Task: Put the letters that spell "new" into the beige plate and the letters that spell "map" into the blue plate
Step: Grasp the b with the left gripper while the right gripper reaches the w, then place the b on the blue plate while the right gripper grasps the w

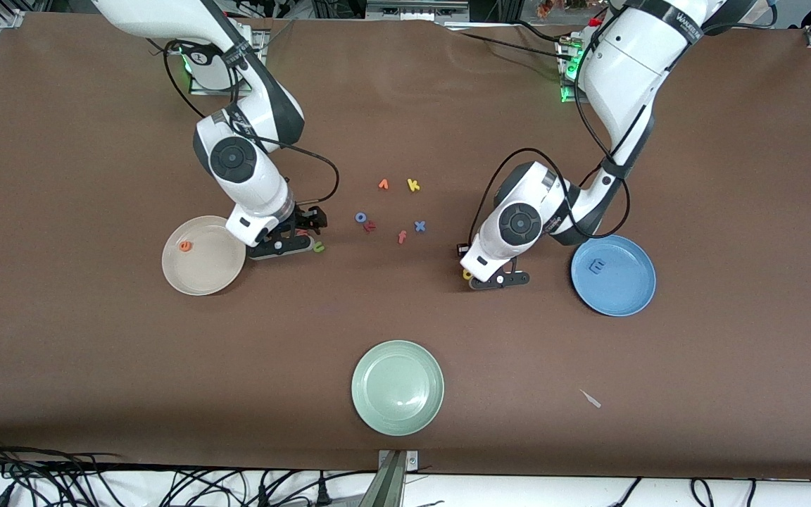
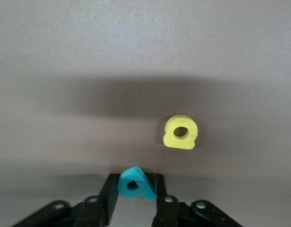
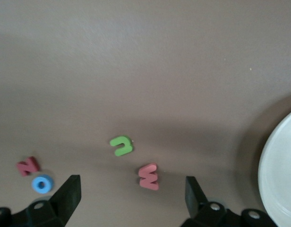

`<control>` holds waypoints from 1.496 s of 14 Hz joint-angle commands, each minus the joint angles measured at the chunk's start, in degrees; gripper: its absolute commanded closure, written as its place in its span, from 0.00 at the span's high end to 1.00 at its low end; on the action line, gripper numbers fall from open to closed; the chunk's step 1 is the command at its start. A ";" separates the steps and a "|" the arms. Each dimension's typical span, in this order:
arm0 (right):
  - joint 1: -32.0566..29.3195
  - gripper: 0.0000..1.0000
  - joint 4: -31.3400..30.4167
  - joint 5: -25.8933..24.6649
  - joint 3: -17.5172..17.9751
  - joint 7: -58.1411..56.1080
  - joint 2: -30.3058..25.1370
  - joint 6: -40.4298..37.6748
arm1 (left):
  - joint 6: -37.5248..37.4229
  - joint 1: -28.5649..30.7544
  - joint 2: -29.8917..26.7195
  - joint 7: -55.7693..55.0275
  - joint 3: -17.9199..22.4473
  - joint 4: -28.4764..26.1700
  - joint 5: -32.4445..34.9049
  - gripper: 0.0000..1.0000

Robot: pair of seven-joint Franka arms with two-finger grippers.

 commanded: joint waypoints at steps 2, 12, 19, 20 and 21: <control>-0.03 0.98 -0.88 -1.90 0.56 1.49 -0.11 0.90 | -0.23 0.11 0.05 1.13 0.65 -0.06 1.22 0.18; 0.32 0.98 -9.05 -1.99 0.47 1.84 -0.11 8.18 | -14.89 16.18 -9.09 27.90 0.38 0.55 1.05 0.21; 0.23 0.92 -11.08 -6.46 0.21 1.75 1.12 12.23 | -14.65 25.50 -7.25 45.22 0.73 -2.00 1.13 0.24; 0.23 0.89 -11.08 -7.25 -0.05 1.75 1.39 13.02 | -14.64 27.08 -6.81 49.09 0.65 -1.47 1.13 0.25; 0.23 0.88 -11.08 -7.61 -0.49 1.75 2.00 13.63 | -14.56 27.27 -6.37 50.78 0.65 -1.12 1.05 0.37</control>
